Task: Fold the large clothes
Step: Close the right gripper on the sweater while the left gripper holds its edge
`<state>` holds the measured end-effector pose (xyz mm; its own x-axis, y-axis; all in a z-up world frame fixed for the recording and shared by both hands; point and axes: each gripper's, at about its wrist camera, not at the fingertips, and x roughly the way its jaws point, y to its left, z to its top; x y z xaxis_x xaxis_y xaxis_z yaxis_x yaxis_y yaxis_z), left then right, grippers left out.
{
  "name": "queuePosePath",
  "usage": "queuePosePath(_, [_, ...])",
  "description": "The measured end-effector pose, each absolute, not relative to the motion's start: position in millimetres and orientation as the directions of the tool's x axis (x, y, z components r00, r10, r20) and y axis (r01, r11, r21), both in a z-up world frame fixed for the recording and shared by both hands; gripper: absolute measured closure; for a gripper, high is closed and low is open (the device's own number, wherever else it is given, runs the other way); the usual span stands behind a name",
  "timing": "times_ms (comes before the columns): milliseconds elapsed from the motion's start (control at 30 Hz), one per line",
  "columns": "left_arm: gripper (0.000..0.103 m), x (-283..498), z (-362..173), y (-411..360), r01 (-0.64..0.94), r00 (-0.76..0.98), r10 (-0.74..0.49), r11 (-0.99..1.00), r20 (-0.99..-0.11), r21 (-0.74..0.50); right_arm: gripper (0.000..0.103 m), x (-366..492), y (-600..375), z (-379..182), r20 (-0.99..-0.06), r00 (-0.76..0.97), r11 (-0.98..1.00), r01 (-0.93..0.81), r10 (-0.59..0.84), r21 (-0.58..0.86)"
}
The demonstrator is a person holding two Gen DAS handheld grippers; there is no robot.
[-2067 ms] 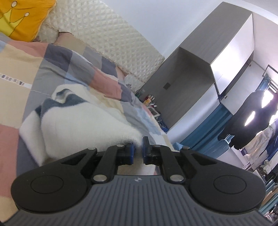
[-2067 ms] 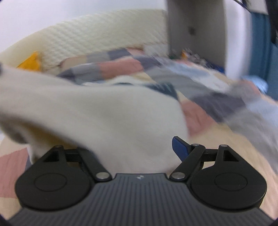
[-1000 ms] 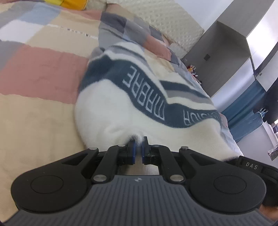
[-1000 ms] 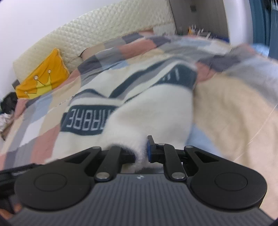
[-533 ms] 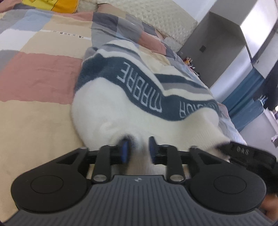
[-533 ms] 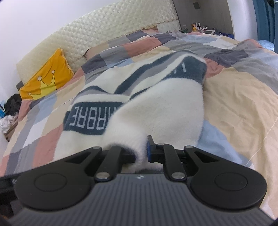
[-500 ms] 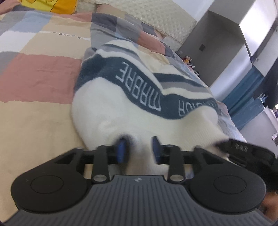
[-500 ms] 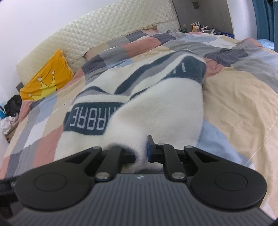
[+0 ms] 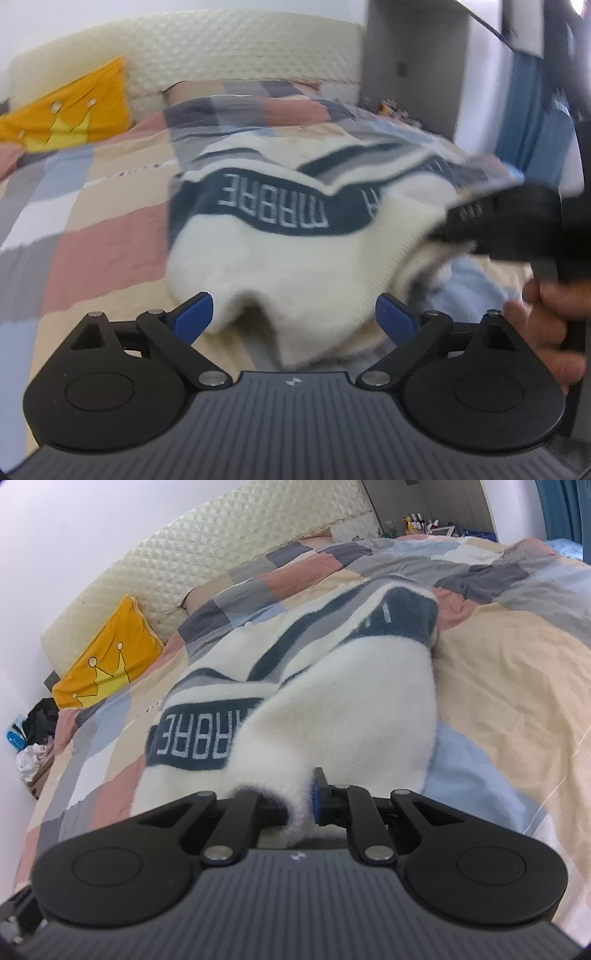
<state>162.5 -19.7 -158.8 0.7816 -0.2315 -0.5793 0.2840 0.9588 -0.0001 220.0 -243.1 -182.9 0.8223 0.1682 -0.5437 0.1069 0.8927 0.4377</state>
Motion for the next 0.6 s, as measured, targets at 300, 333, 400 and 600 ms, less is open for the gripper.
queuePosePath(300, [0.005,173,-190,-66,0.336,0.820,-0.132,0.898,-0.556,0.283,0.090,219,-247,-183,-0.539,0.822,0.876,0.115,0.181,0.469])
queuePosePath(333, [0.004,173,-193,-69,0.337,0.826,-0.128,0.893,-0.549,0.298,0.090,220,-247,-183,-0.539,0.823,0.878,0.114,0.179,0.466])
queuePosePath(400, [0.003,176,-199,-73,0.320,0.842,-0.105,0.886,-0.529,0.335,0.090,219,-248,-182,-0.538,0.824,0.880,0.112,0.177,0.462])
queuePosePath(600, [0.002,191,-205,-72,0.231,0.874,-0.041,0.911,-0.484,0.341,0.090,214,-245,-178,-0.516,0.844,0.886,0.120,0.147,0.448])
